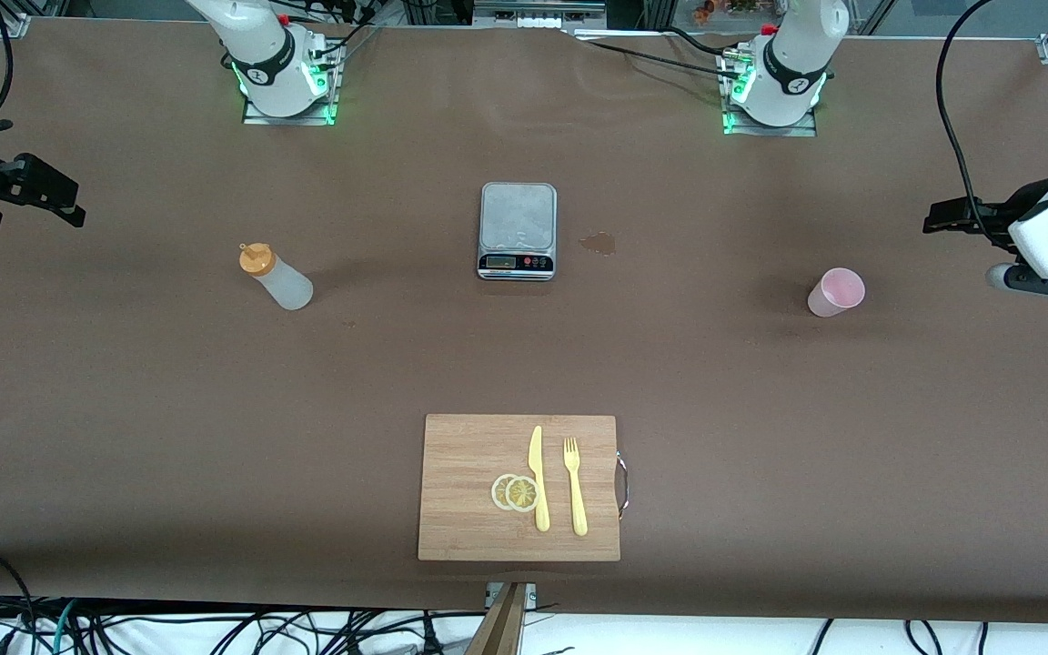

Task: Add sauce to pink cup with both arms
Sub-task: 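Lower the left gripper onto the pink cup and grasp it, then carry the pink cup with the left gripper over the scale, then lower the pink cup onto the scale and open the left gripper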

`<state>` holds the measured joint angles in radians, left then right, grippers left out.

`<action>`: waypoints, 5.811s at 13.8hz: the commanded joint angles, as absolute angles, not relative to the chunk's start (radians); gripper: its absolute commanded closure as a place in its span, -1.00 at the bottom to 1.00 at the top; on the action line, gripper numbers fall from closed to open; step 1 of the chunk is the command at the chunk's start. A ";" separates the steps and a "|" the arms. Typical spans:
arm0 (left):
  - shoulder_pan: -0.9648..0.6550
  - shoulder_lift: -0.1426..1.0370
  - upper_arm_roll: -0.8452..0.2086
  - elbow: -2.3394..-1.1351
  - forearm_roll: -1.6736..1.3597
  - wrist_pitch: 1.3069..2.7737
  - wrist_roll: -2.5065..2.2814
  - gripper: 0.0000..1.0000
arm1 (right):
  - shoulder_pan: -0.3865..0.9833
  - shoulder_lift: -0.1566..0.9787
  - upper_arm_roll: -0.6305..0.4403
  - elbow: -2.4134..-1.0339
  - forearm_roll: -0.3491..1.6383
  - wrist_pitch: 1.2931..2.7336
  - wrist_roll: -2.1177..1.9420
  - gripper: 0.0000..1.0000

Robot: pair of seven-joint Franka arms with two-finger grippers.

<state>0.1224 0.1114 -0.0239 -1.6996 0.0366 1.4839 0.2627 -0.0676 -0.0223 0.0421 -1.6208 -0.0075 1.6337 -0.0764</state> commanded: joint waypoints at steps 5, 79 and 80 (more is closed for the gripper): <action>0.192 0.081 -0.032 -2.055 0.046 1.940 0.526 -1.00 | -0.075 -0.018 0.046 -1.608 -0.002 1.634 -0.066 -1.00; -0.038 0.410 -0.854 -1.751 0.213 1.839 -0.838 -1.00 | -0.074 -0.011 0.040 -1.606 0.000 1.634 -0.066 -1.00; -0.017 0.419 -0.854 -1.697 0.213 1.771 -0.803 -1.00 | -0.074 -0.011 0.040 -1.606 -0.002 1.634 -0.066 -1.00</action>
<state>-0.0450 0.4057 -0.8526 -1.7988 0.1963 1.8986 -0.8667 -0.0690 -0.0069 0.0384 -1.6175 -0.0069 1.6373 -0.0763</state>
